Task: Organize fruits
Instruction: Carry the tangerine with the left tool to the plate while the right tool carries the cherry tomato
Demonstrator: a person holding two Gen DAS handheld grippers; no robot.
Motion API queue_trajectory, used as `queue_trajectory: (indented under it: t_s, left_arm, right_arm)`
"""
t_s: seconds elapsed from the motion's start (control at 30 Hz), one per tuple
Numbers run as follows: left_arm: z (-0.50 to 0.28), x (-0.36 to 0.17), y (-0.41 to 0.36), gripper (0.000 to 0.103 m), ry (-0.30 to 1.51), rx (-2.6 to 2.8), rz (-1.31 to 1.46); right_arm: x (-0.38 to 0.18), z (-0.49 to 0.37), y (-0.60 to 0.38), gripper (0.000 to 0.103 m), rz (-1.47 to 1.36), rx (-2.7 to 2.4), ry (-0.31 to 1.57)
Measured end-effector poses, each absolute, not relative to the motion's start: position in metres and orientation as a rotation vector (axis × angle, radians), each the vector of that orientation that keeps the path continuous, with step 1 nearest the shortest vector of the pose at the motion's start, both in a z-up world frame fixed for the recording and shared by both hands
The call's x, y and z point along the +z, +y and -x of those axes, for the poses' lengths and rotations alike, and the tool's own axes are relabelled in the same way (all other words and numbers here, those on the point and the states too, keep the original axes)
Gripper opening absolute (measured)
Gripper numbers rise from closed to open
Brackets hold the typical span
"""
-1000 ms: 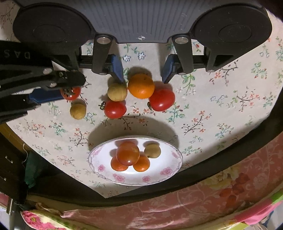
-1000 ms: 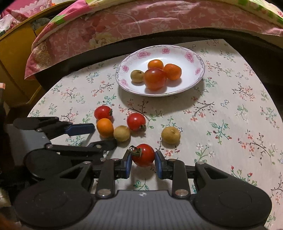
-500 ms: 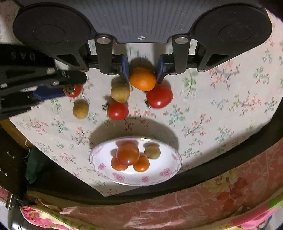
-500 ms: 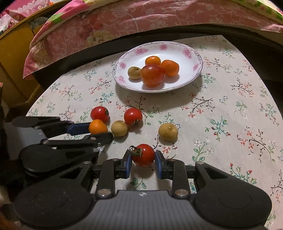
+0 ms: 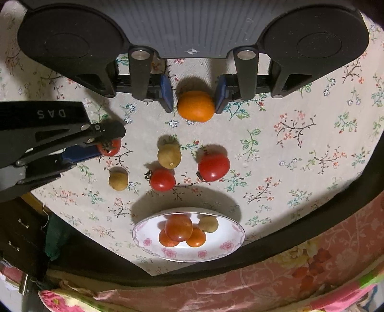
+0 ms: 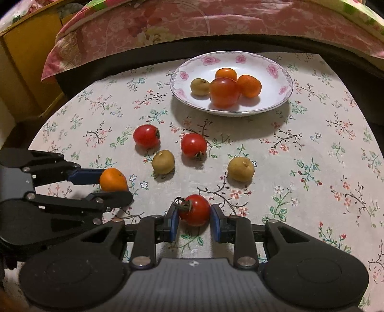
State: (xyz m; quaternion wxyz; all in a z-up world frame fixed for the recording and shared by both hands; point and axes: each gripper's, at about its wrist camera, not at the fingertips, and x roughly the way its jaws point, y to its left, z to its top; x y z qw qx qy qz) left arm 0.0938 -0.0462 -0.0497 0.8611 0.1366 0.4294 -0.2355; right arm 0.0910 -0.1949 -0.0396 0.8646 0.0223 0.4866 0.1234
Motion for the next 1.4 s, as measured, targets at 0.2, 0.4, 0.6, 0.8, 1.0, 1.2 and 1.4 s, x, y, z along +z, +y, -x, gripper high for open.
queue_trajectory:
  t_s: [0.2,0.4,0.6,0.8,1.0,1.2,1.4]
  left_arm:
    - [-0.092,-0.051,-0.04,0.062,0.902,-0.477,-0.278]
    - [-0.075,-0.054,-0.023,0.068,0.877,-0.467,-0.262]
    - [-0.078,-0.052,-0.025,0.064,0.866,-0.464,-0.253]
    - [-0.075,-0.053,-0.03,0.054,0.868,-0.469,-0.266]
    - [-0.075,-0.052,-0.033,0.04,0.871,-0.474,-0.273]
    - [-0.079,-0.05,-0.034,0.039,0.878,-0.477,-0.256]
    - [-0.086,-0.04,-0.037,0.039,0.859,-0.482,-0.219]
  right_arm:
    - [-0.039,-0.09,-0.196,0.029,-0.046,0.263,1.02]
    - [-0.039,-0.088,-0.196,0.031,-0.039,0.275,1.013]
    - [-0.039,-0.088,-0.191,0.031,-0.025,0.258,1.01]
    - [-0.04,-0.086,-0.194,0.031,-0.024,0.266,1.003]
    - [-0.039,-0.08,-0.191,0.027,0.018,0.255,1.003]
    - [-0.037,-0.078,-0.192,0.026,0.003,0.255,1.0]
    - [-0.025,-0.083,-0.193,0.026,-0.037,0.261,0.96]
